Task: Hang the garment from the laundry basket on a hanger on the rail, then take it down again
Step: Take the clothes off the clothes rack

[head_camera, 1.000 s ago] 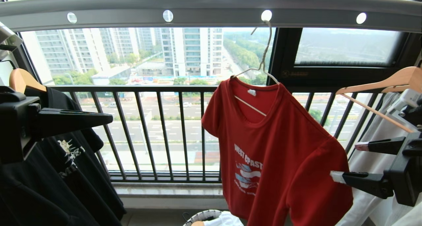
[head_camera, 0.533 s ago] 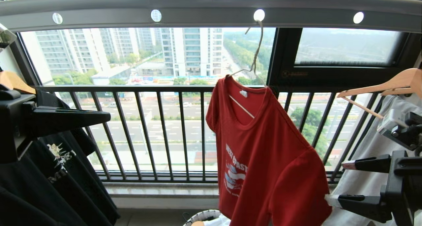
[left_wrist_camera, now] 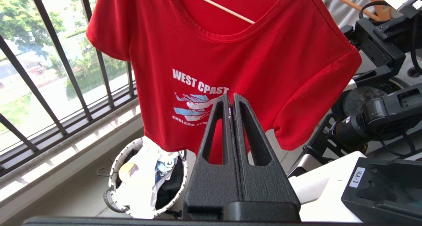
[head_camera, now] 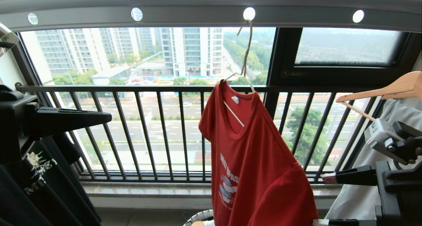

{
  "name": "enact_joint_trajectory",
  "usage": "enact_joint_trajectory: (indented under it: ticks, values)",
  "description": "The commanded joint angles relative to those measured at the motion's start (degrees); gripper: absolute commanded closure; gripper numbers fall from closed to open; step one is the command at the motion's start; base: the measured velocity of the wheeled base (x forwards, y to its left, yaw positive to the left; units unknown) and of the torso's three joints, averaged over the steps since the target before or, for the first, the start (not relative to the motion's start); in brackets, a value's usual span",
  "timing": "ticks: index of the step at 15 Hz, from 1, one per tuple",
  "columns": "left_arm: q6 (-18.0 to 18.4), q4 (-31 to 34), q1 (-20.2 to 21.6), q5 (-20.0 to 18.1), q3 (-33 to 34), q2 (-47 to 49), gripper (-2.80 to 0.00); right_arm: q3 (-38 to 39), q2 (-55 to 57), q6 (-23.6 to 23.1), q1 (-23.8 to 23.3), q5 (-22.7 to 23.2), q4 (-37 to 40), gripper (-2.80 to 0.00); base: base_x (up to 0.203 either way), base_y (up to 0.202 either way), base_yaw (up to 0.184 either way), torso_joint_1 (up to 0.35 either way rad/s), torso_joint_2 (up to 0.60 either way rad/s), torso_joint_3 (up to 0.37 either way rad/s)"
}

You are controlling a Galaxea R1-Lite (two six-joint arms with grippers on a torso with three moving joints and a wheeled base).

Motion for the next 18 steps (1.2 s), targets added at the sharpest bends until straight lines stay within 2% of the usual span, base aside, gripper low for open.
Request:
enact_joint_trajectory:
  ticks: [1, 5, 13, 18]
  values:
    - [0.0, 0.1, 0.0, -0.2, 0.0, 0.8, 0.00, 0.1, -2.0, 0.0, 1.4, 0.1, 0.4, -2.80, 0.000, 0.000, 0.000, 0.000, 0.00, 0.000]
    - [0.1, 0.1, 0.0, -0.2, 0.1, 1.1, 0.00, -0.1, -3.0, 0.1, 3.2, -0.1, 0.4, -2.80, 0.000, 0.000, 0.000, 0.000, 0.00, 0.000]
    - [0.2, 0.1, 0.0, -0.2, 0.3, 1.3, 0.00, -0.5, -3.2, 0.1, 10.0, -0.9, 0.1, -2.80, 0.000, 0.000, 0.000, 0.000, 0.00, 0.000]
    - [0.3, 0.1, -0.1, -0.2, 0.3, 2.2, 0.00, -2.4, 1.0, 1.3, 11.9, -5.1, -0.2, -2.80, 0.000, 0.000, 0.000, 0.000, 0.00, 0.000]
